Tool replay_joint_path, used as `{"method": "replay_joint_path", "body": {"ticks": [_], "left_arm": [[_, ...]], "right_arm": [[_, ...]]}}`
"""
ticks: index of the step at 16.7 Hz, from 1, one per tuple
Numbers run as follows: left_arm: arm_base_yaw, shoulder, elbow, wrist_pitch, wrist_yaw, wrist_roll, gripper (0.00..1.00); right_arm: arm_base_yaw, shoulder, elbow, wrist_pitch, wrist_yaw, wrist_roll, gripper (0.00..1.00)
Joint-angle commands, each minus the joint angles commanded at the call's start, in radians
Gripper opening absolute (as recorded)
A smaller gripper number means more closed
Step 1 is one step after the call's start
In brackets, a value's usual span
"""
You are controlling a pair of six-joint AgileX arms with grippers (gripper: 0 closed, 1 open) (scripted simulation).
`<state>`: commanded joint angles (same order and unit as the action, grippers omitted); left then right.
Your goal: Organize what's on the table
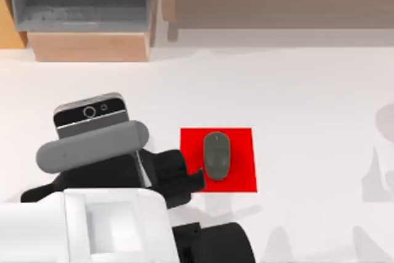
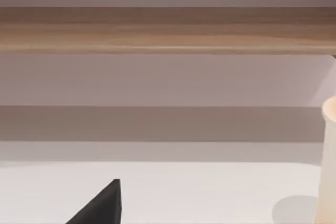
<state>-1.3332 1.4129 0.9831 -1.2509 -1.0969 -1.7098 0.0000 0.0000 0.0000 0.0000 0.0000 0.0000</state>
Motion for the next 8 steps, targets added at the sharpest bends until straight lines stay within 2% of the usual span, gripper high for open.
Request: {"method": "replay_joint_path", "body": {"ticks": [3,8], "left_arm": [[-0.024,0.005,0.019,0.034,0.023,0.023,0.00],[-0.046,-0.042,0.038,0.201,0.084,0.198,0.00]], "right_arm": [[0.000,0.000,0.000,0.000,0.000,0.000,1.00],[0.000,0.000,0.000,0.000,0.000,0.000,1.00]]}}
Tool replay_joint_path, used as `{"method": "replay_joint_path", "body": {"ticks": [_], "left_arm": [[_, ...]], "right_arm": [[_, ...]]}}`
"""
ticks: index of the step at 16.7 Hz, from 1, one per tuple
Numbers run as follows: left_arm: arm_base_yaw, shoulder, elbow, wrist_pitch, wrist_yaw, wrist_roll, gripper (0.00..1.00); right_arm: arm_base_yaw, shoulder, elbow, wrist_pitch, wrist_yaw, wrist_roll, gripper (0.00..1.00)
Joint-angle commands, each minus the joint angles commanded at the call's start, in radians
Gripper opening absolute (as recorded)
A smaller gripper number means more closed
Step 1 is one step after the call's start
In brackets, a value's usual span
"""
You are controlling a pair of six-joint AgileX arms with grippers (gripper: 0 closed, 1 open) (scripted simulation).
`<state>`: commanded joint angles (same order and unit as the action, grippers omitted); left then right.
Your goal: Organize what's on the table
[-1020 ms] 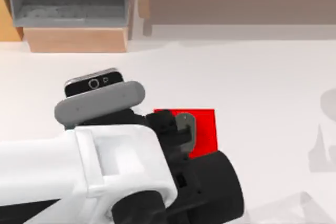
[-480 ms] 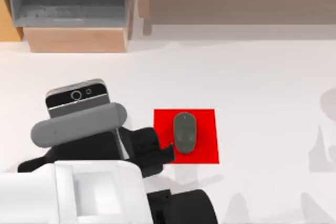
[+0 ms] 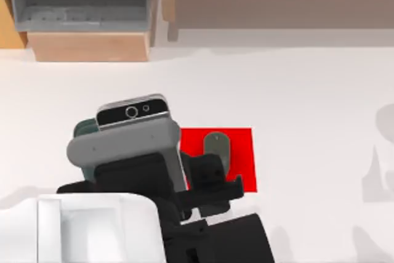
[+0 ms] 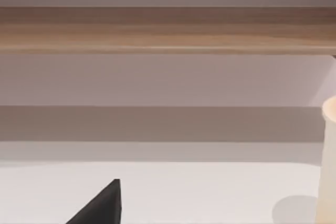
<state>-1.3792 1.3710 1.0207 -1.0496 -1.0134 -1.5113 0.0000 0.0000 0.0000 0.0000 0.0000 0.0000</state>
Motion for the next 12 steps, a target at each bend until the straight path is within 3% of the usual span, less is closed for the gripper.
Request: {"method": "replay_joint_path", "body": {"ticks": [6,12], "left_arm": [[0.131,-0.074,-0.131,0.185,-0.044,0.219,0.00],[0.242,-0.037,-0.202,0.281,-0.067,0.245,0.00]], "right_arm": [[0.000,0.000,0.000,0.000,0.000,0.000,1.00],[0.000,0.000,0.000,0.000,0.000,0.000,1.00]]}}
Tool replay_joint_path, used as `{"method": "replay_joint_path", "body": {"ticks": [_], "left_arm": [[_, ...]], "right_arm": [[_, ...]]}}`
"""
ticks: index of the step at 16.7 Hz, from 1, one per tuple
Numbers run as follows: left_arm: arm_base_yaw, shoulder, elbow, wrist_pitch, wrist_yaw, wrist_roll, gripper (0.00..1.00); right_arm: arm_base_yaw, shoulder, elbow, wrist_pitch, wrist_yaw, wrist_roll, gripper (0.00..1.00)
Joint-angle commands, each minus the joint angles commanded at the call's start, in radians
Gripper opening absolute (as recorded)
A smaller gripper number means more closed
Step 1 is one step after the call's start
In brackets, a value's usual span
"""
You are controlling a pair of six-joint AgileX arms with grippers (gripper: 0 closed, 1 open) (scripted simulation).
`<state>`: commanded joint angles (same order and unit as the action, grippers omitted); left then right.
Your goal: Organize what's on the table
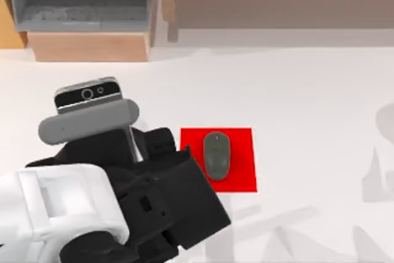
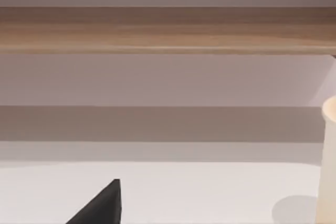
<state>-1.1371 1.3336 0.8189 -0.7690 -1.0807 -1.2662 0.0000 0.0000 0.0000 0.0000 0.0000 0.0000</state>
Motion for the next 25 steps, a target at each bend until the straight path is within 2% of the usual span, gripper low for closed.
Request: {"method": "replay_joint_path", "body": {"ticks": [3,16,25], "left_arm": [[0.000,0.000,0.000,0.000,0.000,0.000,0.00],[0.000,0.000,0.000,0.000,0.000,0.000,0.98],[-0.001,0.000,0.000,0.000,0.000,0.000,1.00]], "right_arm": [[0.000,0.000,0.000,0.000,0.000,0.000,1.00],[0.000,0.000,0.000,0.000,0.000,0.000,1.00],[0.000,0.000,0.000,0.000,0.000,0.000,1.00]]}}
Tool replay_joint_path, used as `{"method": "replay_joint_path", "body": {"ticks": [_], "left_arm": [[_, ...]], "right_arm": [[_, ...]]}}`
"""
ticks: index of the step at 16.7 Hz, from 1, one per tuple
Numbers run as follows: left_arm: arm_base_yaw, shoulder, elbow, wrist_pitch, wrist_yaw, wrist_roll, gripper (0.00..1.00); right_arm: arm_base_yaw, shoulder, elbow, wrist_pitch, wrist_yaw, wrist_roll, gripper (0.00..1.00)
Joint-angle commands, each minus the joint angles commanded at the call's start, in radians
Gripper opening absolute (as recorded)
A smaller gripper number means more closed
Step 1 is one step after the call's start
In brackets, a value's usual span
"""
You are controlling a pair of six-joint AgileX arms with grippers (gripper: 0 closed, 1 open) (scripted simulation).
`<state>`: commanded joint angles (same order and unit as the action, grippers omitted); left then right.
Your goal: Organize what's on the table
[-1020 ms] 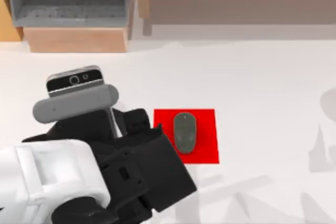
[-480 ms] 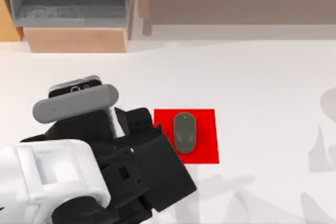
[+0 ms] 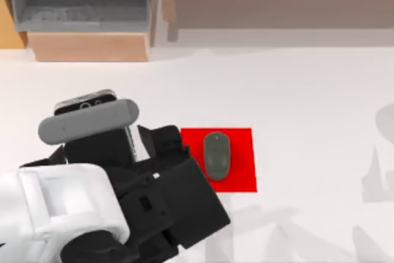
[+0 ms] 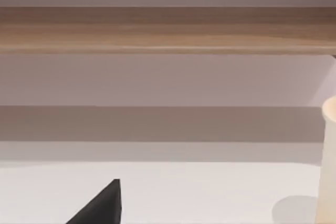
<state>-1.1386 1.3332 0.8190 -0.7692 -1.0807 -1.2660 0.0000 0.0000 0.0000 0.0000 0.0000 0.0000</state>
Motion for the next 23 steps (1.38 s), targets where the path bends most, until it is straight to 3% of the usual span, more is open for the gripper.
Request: {"method": "replay_joint_path", "body": {"ticks": [12,17,20,23], "left_arm": [[-0.124,0.019,0.024,-0.248,-0.021,-0.272,1.00],[-0.122,0.017,0.023,-0.253,-0.020,-0.278,1.00],[-0.084,-0.044,0.023,-0.200,0.039,-0.226,1.00],[0.001,-0.192,0.014,-0.095,0.189,-0.106,1.00]], "right_arm": [[0.000,0.000,0.000,0.000,0.000,0.000,1.00],[0.000,0.000,0.000,0.000,0.000,0.000,1.00],[0.000,0.000,0.000,0.000,0.000,0.000,1.00],[0.000,0.000,0.000,0.000,0.000,0.000,1.00]]}}
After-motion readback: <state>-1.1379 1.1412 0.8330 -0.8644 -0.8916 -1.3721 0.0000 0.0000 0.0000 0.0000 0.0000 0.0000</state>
